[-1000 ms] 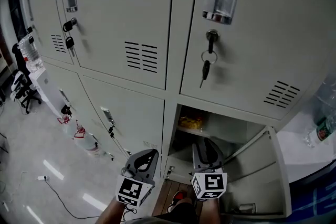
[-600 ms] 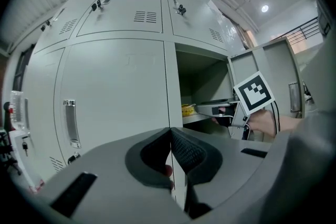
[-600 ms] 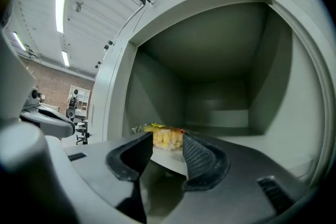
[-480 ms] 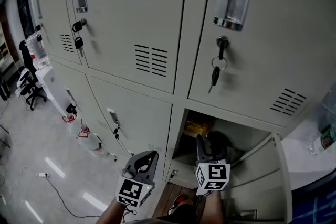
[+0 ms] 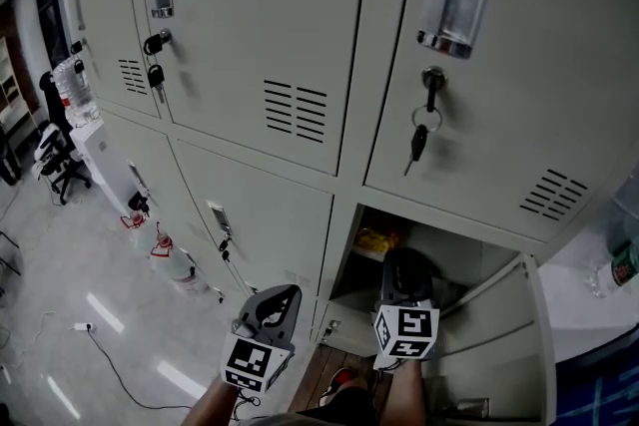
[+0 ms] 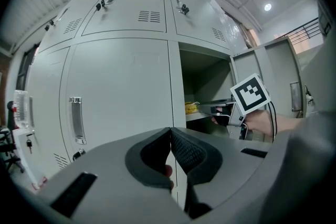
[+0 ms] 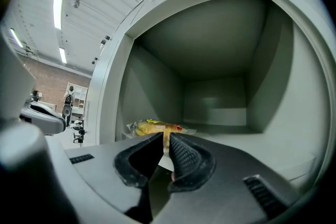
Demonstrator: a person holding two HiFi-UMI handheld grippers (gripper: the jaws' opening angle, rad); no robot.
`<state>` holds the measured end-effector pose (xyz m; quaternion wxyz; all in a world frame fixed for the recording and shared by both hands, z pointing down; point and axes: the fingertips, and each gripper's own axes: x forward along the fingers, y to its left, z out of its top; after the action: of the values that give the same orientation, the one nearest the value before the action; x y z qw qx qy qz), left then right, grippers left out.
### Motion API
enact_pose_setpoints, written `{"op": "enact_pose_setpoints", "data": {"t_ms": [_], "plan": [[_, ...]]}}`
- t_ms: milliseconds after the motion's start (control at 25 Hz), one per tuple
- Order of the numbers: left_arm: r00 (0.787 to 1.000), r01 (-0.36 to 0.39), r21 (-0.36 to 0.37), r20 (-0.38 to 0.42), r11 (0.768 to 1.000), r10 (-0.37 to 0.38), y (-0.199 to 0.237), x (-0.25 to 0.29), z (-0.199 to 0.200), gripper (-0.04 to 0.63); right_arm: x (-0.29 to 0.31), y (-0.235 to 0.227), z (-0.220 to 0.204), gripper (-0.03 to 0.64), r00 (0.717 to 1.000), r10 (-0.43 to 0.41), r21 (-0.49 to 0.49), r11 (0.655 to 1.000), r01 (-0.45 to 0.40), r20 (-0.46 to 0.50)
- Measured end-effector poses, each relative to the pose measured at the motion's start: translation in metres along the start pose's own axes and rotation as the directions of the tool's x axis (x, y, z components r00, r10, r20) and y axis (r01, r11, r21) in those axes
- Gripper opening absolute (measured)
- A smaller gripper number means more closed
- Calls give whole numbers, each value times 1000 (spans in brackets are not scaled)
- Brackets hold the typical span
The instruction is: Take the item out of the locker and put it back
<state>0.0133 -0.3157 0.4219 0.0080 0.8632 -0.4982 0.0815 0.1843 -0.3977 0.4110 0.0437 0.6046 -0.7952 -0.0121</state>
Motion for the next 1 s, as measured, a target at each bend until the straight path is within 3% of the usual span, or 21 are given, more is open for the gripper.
{"op": "enact_pose_setpoints", "data": {"t_ms": [520,1000], "plan": [[1000,10,-1,2,1000,-10,3,2,0,23,2,-3,1,17,1000,-24,2,1000,24,-4],[998,47,-1,32,999,-47,0,-12,17,23,-30,-5,42,17,994,-85,-4,996,85,62]]}}
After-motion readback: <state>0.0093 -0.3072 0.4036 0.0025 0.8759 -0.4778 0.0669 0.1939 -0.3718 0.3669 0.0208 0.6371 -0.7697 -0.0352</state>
